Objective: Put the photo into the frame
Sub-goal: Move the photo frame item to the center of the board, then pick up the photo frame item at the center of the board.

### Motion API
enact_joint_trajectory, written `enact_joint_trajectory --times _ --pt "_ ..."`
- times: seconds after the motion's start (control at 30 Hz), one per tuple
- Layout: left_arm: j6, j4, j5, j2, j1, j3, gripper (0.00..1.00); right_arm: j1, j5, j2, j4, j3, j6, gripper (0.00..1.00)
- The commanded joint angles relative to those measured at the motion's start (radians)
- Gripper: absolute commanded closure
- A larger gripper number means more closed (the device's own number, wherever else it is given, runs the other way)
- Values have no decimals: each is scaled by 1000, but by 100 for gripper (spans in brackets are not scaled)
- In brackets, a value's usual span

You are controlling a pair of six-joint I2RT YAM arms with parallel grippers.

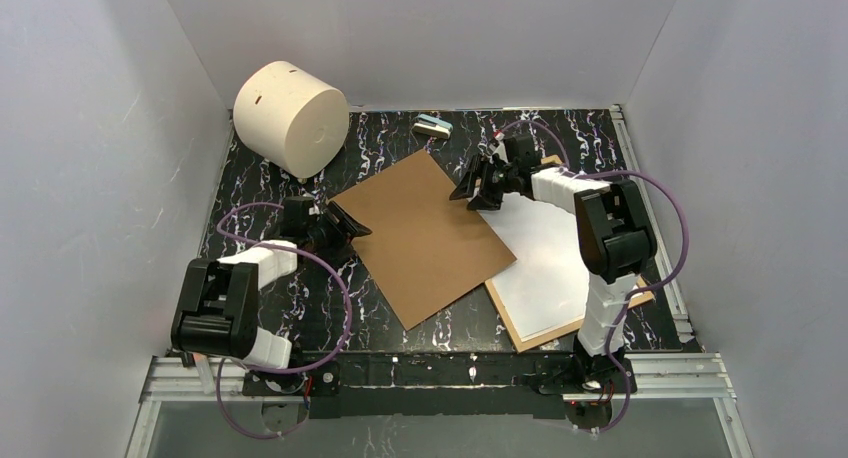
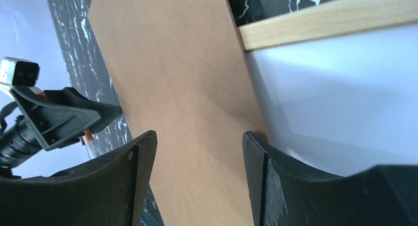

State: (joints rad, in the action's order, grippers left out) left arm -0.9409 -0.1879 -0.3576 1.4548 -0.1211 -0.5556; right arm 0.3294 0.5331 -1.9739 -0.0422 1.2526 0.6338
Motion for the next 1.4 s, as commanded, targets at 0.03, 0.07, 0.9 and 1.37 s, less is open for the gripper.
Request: enact_joint_trajectory --times 0.03,0.07,0.9,1.37 --pt "74 243 18 55 -17 8 30 -13 -78 71 -161 1 -139 27" --pt "77 245 19 59 -17 6 30 -13 -89 68 -174 2 -146 26" --pt "108 193 -149 180 -17 -54 31 -11 149 22 -251 66 -264 25" --pt "147 227 -123 199 -17 -86 34 -14 513 194 -203 18 -143 40"
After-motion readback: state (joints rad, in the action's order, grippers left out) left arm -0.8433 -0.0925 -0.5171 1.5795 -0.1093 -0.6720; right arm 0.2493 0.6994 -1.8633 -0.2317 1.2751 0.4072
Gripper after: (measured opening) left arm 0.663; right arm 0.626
